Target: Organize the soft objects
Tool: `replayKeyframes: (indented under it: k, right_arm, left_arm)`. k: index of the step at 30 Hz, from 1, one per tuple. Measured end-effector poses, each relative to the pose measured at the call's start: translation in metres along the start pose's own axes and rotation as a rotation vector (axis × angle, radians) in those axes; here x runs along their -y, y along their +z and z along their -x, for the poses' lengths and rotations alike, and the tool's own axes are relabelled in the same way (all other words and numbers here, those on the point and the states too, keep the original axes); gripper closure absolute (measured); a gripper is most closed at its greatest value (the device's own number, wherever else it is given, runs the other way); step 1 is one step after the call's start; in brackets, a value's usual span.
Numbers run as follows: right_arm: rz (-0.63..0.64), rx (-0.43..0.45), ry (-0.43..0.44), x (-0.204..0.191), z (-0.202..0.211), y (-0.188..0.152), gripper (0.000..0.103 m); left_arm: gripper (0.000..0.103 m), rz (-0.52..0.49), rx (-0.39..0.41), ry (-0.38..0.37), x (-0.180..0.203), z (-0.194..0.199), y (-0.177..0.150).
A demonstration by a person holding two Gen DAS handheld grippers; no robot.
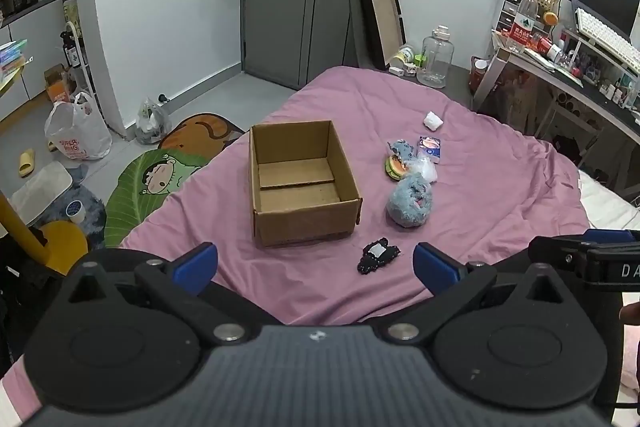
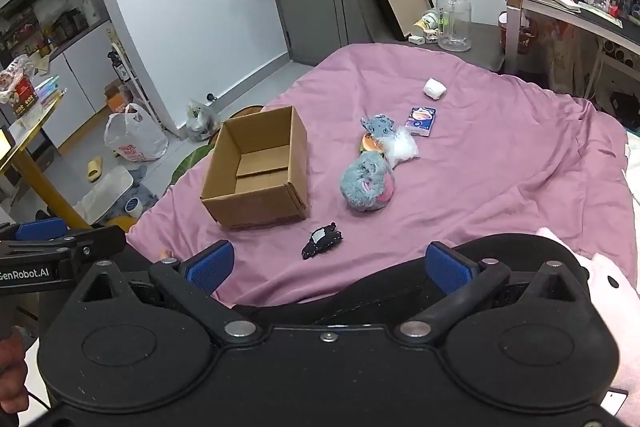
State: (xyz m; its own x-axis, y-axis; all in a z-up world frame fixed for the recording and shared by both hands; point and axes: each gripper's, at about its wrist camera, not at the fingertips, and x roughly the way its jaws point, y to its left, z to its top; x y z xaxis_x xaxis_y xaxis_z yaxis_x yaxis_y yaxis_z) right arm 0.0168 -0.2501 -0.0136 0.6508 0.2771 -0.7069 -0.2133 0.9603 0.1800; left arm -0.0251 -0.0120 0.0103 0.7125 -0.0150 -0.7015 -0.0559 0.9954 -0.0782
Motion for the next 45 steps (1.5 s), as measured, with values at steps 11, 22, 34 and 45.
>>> replayKeyframes:
  k: [11, 22, 34, 45]
  right_arm:
    - [0.009, -0.01, 0.008, 0.0, -0.004, -0.006, 0.0]
    - [0.003, -0.016, 0.013, 0.001, -0.005, -0.009, 0.0]
    - [0.005, -0.008, 0.003, 0.003, -0.007, -0.004, 0.0]
    - [-0.02, -0.016, 0.013, 0.008, -0.007, -0.002, 0.0]
  left_arm:
    - [0.0, 0.006, -0.004, 0.012, 0.003, -0.002, -0.003]
    - [0.0, 0.007, -0.002, 0.009, -0.001, -0.003, -0.006]
    - [0.0, 0.021, 0.0, 0.014, -0.007, -0.001, -0.003]
    - [0.0, 0.016, 0.005, 0.033, -0.013, 0.001, -0.001]
